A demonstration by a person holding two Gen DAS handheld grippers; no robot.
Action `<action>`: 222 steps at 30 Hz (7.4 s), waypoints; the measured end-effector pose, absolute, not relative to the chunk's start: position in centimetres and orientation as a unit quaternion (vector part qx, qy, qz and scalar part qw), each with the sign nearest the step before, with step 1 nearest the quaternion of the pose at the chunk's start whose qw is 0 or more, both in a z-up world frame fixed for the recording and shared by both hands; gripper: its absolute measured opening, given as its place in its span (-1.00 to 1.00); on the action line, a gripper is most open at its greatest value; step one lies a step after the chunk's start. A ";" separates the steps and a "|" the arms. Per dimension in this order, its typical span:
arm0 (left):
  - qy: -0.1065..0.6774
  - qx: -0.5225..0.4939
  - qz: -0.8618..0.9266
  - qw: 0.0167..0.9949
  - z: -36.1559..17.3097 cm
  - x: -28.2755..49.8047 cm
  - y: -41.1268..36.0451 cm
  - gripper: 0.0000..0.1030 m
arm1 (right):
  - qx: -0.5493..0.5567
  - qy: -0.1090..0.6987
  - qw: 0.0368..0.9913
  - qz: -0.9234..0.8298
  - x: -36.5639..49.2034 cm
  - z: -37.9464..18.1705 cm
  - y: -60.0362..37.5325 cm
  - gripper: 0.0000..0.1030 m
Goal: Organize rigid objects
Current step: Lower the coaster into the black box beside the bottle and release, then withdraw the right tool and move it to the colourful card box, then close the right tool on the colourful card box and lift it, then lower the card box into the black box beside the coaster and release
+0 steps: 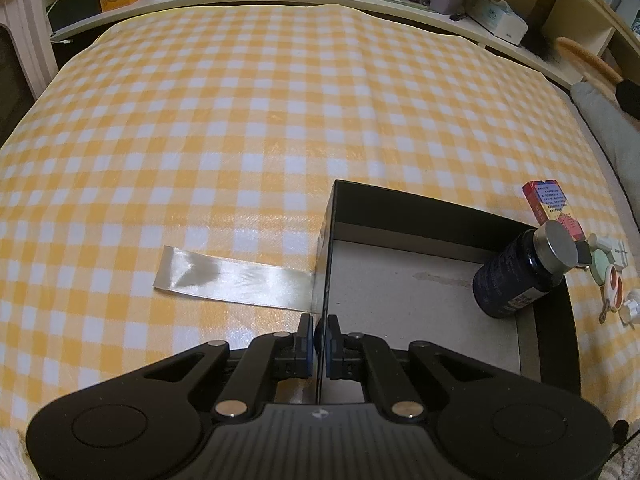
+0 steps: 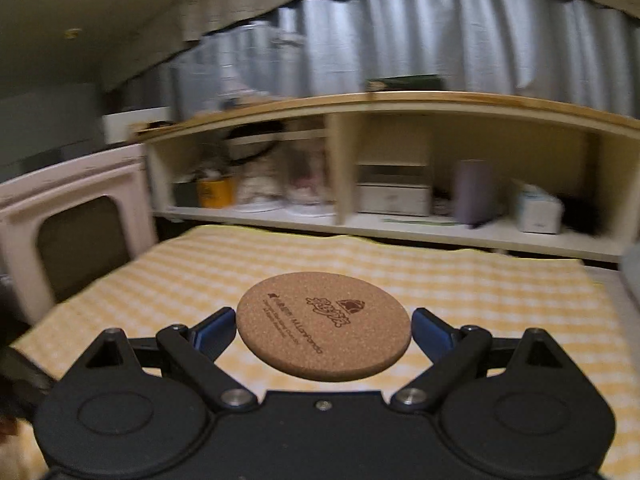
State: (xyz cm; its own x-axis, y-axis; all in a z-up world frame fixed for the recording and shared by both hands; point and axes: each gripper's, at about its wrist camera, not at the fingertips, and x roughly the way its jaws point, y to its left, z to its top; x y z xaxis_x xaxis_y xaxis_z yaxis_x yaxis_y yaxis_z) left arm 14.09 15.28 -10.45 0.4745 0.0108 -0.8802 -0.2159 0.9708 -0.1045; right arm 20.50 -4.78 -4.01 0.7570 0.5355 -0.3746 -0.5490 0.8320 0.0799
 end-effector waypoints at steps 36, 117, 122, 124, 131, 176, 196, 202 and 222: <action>0.510 -0.110 0.070 0.850 -10.1 13.5 15.2 -0.88 | -0.198 0.441 0.780 0.397 15.1 -12.7 6.4 -0.83; 0.508 -0.107 0.072 0.852 -10.1 13.6 15.3 -0.89 | -0.071 0.387 0.912 0.114 24.6 -15.7 -9.6 0.16; 0.509 -0.102 0.072 0.852 -10.1 13.7 15.3 -0.89 | -0.052 0.459 0.880 0.112 23.0 -15.3 -9.2 0.16; 0.509 -0.100 0.072 0.852 -10.1 13.9 15.2 -0.89 | -0.047 0.477 0.870 0.113 22.4 -15.1 -9.0 0.16; 0.510 -0.103 0.072 0.851 -10.1 14.0 15.2 -0.89 | -0.026 0.469 0.877 0.105 23.2 -14.9 -8.8 0.32; 0.504 -0.074 0.080 0.857 -11.0 14.3 14.4 -0.89 | 0.136 0.455 0.873 0.111 13.2 -7.8 -4.7 0.17; 0.504 -0.072 0.080 0.857 -10.7 14.1 14.6 -0.89 | 0.093 0.456 0.879 0.103 12.9 -9.5 -0.5 0.17; 0.504 -0.072 0.080 0.857 -10.6 14.1 14.6 -0.87 | 0.090 0.474 0.871 0.095 13.0 -10.0 -0.4 0.18; 0.504 -0.073 0.081 0.857 -10.5 14.1 14.6 -0.84 | 0.058 0.449 0.885 0.103 12.3 -8.2 -0.3 0.36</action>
